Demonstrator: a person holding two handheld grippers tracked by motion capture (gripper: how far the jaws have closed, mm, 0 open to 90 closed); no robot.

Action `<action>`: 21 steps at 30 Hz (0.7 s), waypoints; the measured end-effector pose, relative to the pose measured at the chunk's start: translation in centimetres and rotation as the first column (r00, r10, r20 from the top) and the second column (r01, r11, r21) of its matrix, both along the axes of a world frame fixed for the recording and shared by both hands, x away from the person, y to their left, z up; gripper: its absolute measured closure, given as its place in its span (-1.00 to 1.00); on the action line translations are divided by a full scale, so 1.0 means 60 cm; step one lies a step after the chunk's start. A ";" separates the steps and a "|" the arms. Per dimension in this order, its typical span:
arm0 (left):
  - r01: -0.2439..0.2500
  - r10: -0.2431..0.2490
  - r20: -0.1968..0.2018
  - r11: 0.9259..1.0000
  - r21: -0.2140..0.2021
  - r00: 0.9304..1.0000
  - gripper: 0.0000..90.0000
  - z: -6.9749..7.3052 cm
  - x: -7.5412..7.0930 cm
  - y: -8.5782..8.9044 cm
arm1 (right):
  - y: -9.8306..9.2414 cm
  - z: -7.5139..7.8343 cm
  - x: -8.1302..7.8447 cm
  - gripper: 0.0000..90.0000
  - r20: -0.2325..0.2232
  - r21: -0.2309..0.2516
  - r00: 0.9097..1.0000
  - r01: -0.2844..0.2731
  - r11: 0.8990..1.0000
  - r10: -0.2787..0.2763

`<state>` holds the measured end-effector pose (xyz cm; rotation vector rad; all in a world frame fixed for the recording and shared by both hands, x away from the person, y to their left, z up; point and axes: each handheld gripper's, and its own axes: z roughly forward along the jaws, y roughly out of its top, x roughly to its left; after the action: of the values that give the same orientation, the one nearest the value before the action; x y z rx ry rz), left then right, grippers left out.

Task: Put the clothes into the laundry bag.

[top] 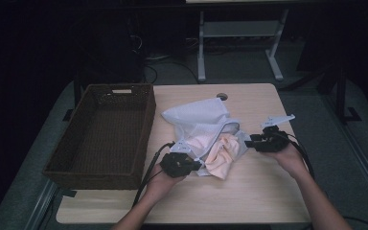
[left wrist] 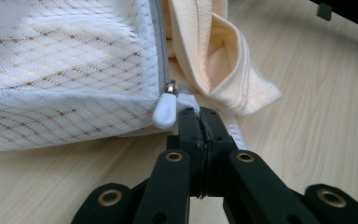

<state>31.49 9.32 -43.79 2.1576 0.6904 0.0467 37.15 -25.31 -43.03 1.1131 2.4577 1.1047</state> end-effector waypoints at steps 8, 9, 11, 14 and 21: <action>0.002 -0.002 0.010 1.000 0.010 1.000 0.97 0.000 -0.004 0.001 | 0.044 0.003 -0.094 0.12 -0.004 0.000 0.988 -0.152 0.988 0.152; 0.001 -0.001 0.010 1.000 0.009 1.000 0.97 0.000 -0.005 0.001 | 0.051 0.000 -0.102 0.12 -0.016 0.014 0.985 -0.171 0.985 0.172; 0.000 0.000 0.010 1.000 0.006 1.000 0.97 -0.001 -0.005 0.001 | 0.070 -0.005 -0.115 0.12 -0.033 0.013 0.976 -0.213 0.977 0.214; 0.001 -0.001 0.011 1.000 0.006 1.000 0.97 -0.001 -0.005 0.000 | 0.097 -0.012 -0.121 0.04 -0.051 0.011 0.964 -0.259 0.966 0.259; 0.003 -0.003 0.011 1.000 0.007 1.000 0.97 -0.002 -0.004 -0.001 | 0.136 -0.025 -0.127 -0.17 -0.055 -0.024 0.958 -0.284 0.959 0.282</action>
<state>31.24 9.28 -43.93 2.1635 0.6814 0.0593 29.56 -17.15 -44.51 0.8052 2.7284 1.1182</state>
